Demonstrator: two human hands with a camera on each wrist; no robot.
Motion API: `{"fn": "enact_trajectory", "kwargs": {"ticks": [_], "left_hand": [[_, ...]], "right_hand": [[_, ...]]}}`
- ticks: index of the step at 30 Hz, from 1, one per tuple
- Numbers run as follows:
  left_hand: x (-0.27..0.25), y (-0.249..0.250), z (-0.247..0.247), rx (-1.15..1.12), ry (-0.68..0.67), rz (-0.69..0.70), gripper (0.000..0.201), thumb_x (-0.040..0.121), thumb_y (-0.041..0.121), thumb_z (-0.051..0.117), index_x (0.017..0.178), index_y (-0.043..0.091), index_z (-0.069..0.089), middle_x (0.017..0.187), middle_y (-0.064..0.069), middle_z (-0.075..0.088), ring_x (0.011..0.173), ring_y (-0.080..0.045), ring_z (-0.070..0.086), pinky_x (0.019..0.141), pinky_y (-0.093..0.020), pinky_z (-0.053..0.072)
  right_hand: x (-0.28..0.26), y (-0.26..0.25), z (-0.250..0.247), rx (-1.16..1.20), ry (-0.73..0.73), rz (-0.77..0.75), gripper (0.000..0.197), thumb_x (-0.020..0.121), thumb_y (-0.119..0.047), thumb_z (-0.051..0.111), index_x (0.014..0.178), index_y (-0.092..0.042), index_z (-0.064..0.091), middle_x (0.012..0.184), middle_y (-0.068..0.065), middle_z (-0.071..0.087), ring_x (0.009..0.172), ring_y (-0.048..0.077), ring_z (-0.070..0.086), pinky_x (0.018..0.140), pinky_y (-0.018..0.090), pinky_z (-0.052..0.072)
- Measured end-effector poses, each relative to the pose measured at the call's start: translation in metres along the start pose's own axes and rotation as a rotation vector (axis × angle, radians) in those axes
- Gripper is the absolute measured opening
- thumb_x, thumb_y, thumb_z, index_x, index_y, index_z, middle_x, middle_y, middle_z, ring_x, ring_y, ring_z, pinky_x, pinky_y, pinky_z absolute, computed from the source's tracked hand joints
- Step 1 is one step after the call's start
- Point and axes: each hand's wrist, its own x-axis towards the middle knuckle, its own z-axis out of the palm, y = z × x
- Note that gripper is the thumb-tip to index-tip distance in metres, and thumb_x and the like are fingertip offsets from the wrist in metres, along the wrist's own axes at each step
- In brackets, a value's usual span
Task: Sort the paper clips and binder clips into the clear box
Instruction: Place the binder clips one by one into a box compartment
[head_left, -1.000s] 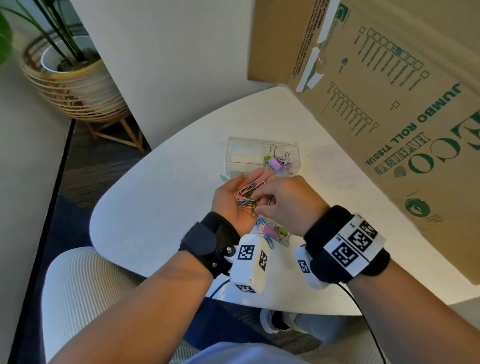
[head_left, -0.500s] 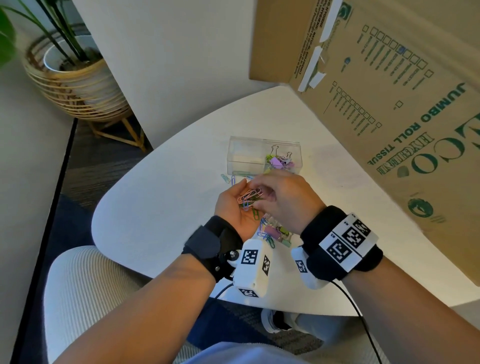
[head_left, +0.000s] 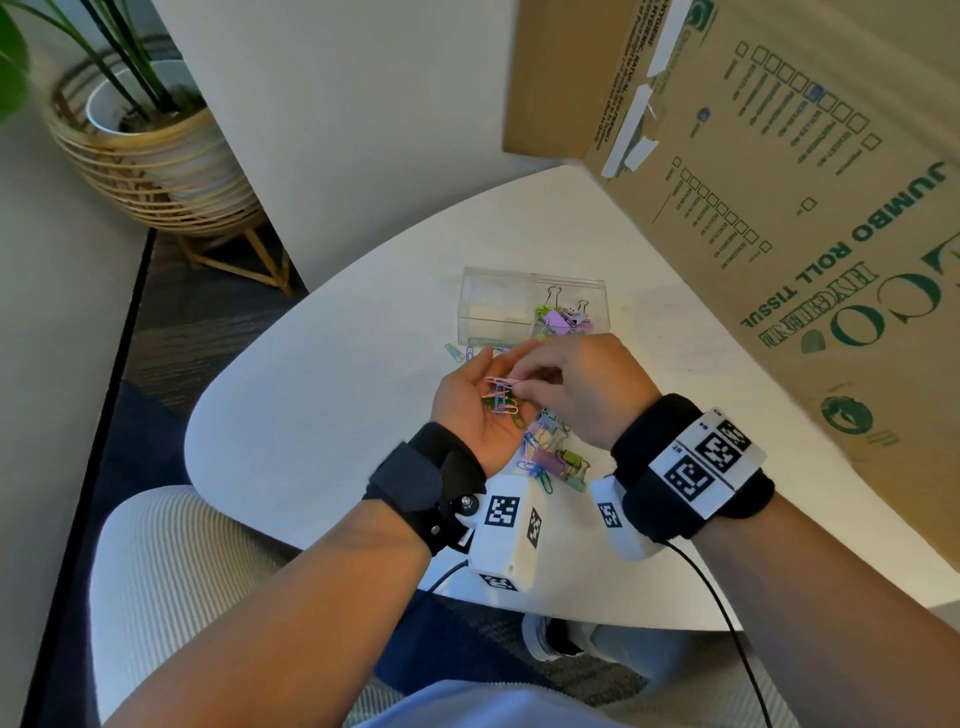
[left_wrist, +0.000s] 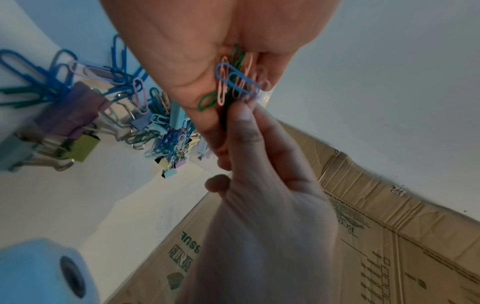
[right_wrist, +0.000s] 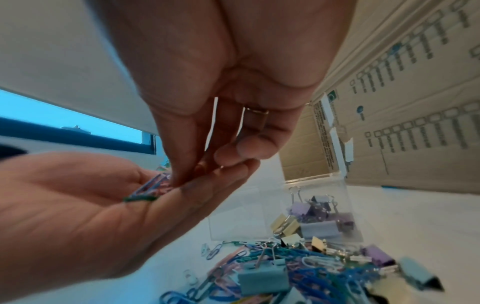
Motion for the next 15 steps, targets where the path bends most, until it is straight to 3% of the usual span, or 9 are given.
{"fn": "enact_trajectory", "kwargs": {"ticks": [1,3,6,7,11,15], "left_hand": [[0.000,0.001,-0.001,0.001,-0.006,0.000,0.050,0.102,0.032,0.028,0.119,-0.006,0.056,0.096,-0.023,0.068,0.076,-0.030,0.070,0.066,-0.031,0.058],[0.001,0.002,-0.002,-0.012,0.002,-0.010,0.049,0.102,0.032,0.029,0.123,-0.005,0.054,0.097,-0.023,0.068,0.077,-0.031,0.070,0.062,-0.032,0.058],[0.003,0.001,-0.004,-0.019,0.014,-0.020,0.046,0.101,0.032,0.031,0.118,-0.001,0.058,0.102,-0.021,0.067,0.079,-0.029,0.068,0.061,-0.031,0.058],[0.002,0.001,-0.004,-0.018,0.019,-0.018,0.045,0.101,0.032,0.032,0.117,-0.001,0.058,0.105,-0.021,0.066,0.081,-0.029,0.068,0.063,-0.032,0.058],[0.001,0.002,-0.008,-0.089,0.044,0.005,0.043,0.101,0.025,0.035,0.120,-0.008,0.054,0.108,-0.026,0.066,0.095,-0.037,0.066,0.080,-0.042,0.057],[-0.002,0.006,-0.016,-0.116,0.067,0.017,0.040,0.100,0.021,0.036,0.108,-0.011,0.059,0.101,-0.028,0.068,0.102,-0.039,0.061,0.083,-0.046,0.053]], "right_hand": [[-0.001,0.001,-0.001,0.125,0.007,0.043,0.007,0.086,-0.020,0.069,0.086,-0.021,0.076,0.077,-0.025,0.067,0.077,0.002,0.064,0.078,0.023,0.051],[-0.001,0.003,-0.002,0.349,0.001,0.112,0.004,0.084,-0.014,0.073,0.085,-0.016,0.076,0.067,-0.015,0.071,0.070,0.004,0.066,0.078,0.023,0.053],[-0.001,0.005,-0.001,0.610,0.004,0.157,0.009,0.081,-0.004,0.073,0.083,-0.013,0.075,0.087,0.002,0.075,0.069,0.024,0.071,0.082,0.039,0.058],[0.000,0.004,-0.002,0.653,0.014,0.158,0.010,0.081,-0.003,0.073,0.083,-0.013,0.075,0.091,0.004,0.074,0.069,0.026,0.071,0.082,0.039,0.058],[0.009,0.003,-0.015,0.640,0.202,0.151,0.008,0.078,-0.015,0.078,0.078,-0.022,0.074,0.077,0.005,0.071,0.065,0.007,0.061,0.067,0.019,0.054],[0.039,0.005,-0.027,0.457,0.354,0.183,0.003,0.081,-0.023,0.076,0.084,-0.022,0.076,0.077,-0.006,0.071,0.068,0.007,0.060,0.074,0.023,0.053]]}}
